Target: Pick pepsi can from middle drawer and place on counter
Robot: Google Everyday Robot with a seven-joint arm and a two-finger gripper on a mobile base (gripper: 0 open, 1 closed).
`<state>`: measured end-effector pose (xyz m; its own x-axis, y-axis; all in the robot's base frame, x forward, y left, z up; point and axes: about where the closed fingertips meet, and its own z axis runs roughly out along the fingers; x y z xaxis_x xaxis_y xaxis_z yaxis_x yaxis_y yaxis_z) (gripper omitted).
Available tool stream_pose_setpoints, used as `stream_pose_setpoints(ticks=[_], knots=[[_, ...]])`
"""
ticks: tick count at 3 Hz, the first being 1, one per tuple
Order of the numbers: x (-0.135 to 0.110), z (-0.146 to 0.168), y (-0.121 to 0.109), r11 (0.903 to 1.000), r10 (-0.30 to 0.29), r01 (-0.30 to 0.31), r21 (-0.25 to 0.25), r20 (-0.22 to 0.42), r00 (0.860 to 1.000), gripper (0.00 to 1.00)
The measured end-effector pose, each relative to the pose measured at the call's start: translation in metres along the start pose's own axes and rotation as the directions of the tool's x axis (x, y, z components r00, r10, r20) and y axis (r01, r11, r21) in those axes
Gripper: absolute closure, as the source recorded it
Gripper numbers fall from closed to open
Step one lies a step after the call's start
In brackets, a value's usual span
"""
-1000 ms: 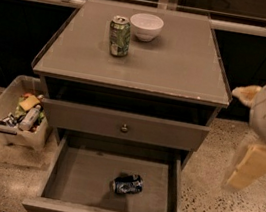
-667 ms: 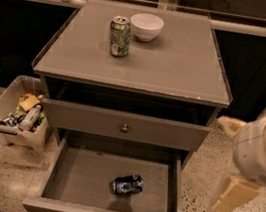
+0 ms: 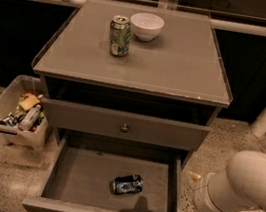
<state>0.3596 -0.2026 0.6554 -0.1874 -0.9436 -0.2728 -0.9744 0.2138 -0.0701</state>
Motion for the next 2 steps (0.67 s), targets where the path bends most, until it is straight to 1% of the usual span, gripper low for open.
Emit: stream_pose_setpoints(ticks=[1,2], knots=[[0.013,0.075,0.004,0.9917,0.038,-0.038,-0.123,0.001,0.999,0.00],[0.015,0.093,0.012,0.9848,0.048,-0.046,-0.168,0.010,0.999,0.00]])
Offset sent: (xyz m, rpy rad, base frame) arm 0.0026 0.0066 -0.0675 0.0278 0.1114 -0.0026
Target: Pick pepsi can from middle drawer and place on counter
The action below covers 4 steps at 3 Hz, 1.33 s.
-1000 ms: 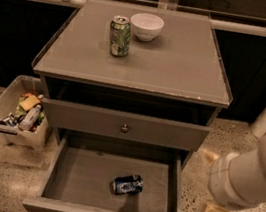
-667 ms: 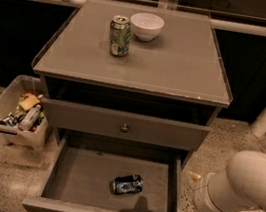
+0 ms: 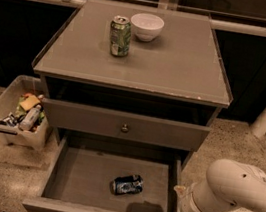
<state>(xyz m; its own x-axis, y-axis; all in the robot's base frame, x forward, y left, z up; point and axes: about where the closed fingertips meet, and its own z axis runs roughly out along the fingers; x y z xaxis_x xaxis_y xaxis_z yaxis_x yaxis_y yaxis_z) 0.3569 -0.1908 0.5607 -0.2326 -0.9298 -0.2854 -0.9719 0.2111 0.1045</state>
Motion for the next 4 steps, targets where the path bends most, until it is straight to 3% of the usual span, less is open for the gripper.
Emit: stream_pose_setpoints(ticks=[1,2,3,4], knots=[[0.000,0.000,0.000,1.0000,0.000,0.000,0.000,0.000,1.000,0.00],[-0.004,0.023,-0.002,0.9986,-0.026,0.026,-0.046,0.015,1.000,0.00],[-0.033,0.073,-0.021,0.9869,-0.131,0.136,-0.086,0.063,0.989,0.00],[-0.069,0.110,-0.043,0.9732,-0.221,0.227,-0.039,0.105,0.969,0.00]])
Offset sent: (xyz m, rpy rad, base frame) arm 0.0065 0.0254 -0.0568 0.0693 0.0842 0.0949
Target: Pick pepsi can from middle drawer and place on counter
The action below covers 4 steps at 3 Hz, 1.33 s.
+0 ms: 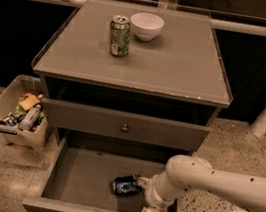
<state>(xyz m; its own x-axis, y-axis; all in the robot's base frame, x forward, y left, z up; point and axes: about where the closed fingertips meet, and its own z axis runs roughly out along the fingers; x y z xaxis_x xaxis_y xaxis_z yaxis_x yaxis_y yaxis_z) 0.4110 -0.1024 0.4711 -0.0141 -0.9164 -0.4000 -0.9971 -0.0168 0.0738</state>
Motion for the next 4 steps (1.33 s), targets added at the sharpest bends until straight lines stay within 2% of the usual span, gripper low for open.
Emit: stream_pose_setpoints(ticks=[1,2,4], knots=[[-0.006,0.014,-0.012,0.9940,0.006,-0.006,0.109,0.008,1.000,0.00],[-0.013,0.014,-0.028,0.9825,0.048,-0.055,0.178,0.047,0.998,0.00],[-0.017,0.015,-0.032,0.9838,0.031,-0.040,0.175,0.050,0.998,0.00]])
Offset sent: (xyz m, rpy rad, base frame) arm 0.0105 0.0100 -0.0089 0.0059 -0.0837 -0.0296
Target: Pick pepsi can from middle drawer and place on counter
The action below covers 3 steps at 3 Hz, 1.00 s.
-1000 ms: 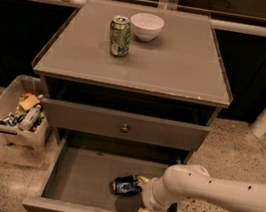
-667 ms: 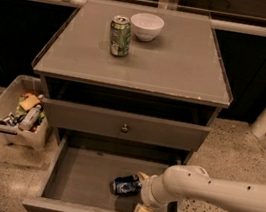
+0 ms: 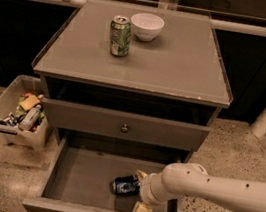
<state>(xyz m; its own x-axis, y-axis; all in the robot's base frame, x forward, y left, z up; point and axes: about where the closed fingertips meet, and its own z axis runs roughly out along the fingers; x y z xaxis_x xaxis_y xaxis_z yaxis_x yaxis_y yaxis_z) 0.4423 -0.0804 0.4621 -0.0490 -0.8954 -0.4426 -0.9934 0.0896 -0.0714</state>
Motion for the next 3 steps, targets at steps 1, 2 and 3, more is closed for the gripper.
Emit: stream_pose_setpoints(ticks=[1,2,3], knots=[[-0.017,0.009,-0.038,0.9975,-0.049,0.050,0.050,-0.024,0.999,0.00],[-0.069,0.046,-0.080,0.9768,-0.200,0.203,0.069,-0.045,0.979,0.00],[-0.061,0.041,-0.081,0.9791,-0.183,0.187,0.080,-0.057,0.981,0.00]])
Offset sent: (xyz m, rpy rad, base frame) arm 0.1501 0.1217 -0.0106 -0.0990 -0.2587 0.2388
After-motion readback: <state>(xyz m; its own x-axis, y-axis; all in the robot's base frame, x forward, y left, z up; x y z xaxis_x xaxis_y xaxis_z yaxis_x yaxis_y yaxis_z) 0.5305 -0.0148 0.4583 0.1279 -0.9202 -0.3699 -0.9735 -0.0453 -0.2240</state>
